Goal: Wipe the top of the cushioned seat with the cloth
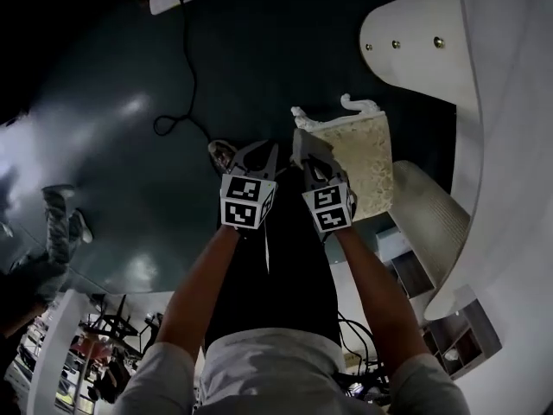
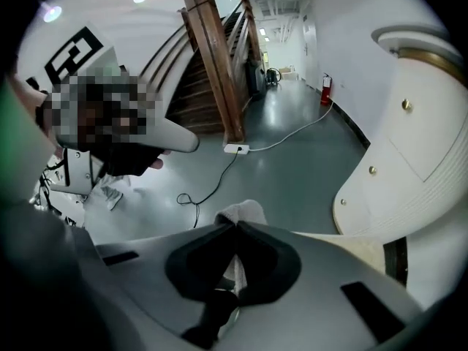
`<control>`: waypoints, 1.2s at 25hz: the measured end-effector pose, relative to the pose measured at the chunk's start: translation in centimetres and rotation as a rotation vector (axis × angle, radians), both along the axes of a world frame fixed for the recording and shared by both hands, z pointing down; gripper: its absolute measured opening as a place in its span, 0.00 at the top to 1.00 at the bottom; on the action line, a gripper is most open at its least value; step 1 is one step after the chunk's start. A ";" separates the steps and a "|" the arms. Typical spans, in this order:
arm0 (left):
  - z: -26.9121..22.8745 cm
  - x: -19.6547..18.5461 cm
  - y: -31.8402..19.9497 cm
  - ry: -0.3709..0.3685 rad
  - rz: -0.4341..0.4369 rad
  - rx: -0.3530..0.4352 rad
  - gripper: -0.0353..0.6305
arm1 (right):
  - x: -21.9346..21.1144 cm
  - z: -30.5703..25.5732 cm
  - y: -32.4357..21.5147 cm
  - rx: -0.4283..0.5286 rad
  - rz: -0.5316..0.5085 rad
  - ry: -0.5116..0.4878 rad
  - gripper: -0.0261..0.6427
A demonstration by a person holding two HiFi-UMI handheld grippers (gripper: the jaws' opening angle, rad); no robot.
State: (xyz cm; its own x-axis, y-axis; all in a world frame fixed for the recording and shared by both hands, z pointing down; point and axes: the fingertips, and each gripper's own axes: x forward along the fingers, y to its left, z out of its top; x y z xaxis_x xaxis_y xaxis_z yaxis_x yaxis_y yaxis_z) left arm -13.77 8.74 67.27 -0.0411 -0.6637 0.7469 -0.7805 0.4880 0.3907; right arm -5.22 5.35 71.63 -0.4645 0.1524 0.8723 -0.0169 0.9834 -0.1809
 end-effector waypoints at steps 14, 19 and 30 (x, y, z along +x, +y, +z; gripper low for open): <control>-18.7 0.0 -4.3 -0.120 0.074 0.057 0.93 | -1.6 -21.1 -4.8 0.065 0.034 -0.234 0.94; -24.6 2.3 -6.6 -0.150 0.083 0.099 0.93 | -0.5 -27.2 -7.9 0.117 0.038 -0.319 0.94; -32.7 8.6 -14.5 -0.227 0.355 0.175 0.93 | 5.4 -36.4 -12.0 0.144 0.221 -0.448 0.94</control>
